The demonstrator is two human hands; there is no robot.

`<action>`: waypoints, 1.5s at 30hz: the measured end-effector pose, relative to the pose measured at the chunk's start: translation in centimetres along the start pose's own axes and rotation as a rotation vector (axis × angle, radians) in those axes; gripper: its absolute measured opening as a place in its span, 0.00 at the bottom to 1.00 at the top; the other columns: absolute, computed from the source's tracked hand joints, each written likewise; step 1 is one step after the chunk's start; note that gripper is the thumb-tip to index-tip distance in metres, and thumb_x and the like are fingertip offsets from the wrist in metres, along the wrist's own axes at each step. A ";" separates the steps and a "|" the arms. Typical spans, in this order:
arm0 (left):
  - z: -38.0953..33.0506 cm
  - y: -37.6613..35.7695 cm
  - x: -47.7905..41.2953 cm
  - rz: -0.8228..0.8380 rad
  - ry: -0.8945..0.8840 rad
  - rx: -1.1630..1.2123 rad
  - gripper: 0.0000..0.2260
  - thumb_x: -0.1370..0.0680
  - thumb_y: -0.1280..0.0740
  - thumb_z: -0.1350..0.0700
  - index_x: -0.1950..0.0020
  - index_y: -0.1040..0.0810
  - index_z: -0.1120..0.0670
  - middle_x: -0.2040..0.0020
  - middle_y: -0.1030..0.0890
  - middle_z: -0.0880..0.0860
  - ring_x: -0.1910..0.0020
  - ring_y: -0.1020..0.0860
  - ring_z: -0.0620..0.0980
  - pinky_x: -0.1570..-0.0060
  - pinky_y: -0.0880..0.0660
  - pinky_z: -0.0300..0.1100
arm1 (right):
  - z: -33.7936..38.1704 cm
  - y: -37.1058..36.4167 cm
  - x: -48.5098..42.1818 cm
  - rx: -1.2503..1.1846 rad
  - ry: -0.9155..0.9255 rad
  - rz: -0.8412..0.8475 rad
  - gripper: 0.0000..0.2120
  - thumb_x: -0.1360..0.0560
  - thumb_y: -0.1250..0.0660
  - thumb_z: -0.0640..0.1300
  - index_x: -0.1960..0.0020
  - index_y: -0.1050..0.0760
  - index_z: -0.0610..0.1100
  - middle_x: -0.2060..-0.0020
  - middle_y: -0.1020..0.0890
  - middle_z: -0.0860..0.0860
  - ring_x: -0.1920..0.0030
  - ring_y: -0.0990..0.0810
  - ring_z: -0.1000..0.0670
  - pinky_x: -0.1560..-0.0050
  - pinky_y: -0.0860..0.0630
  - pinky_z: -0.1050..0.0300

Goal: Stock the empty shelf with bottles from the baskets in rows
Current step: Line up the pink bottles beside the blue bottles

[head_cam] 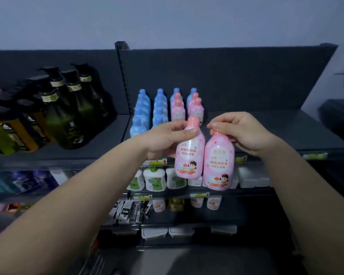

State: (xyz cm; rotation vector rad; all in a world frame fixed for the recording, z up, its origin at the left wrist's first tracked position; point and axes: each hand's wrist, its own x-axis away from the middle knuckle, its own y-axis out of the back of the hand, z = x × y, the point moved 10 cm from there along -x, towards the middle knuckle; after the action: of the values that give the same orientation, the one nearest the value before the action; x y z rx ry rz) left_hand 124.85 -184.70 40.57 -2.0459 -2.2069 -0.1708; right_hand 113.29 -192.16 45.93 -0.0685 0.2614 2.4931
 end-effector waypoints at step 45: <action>-3.6 6.8 -20.6 -0.212 0.130 -1.361 0.15 0.27 0.28 0.44 0.61 0.30 0.51 0.64 0.27 0.49 0.60 0.28 0.50 0.60 0.32 0.43 | -9.3 8.9 -18.5 0.819 0.055 0.139 0.16 0.29 0.25 0.47 0.44 0.25 0.50 0.53 0.31 0.59 0.58 0.27 0.61 0.55 0.32 0.67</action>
State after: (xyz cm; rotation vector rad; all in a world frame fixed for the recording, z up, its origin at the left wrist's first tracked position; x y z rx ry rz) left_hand 133.22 -205.01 40.56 -1.9816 -2.3993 -2.2338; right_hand 122.80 -211.85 40.35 0.2248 1.3112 2.3264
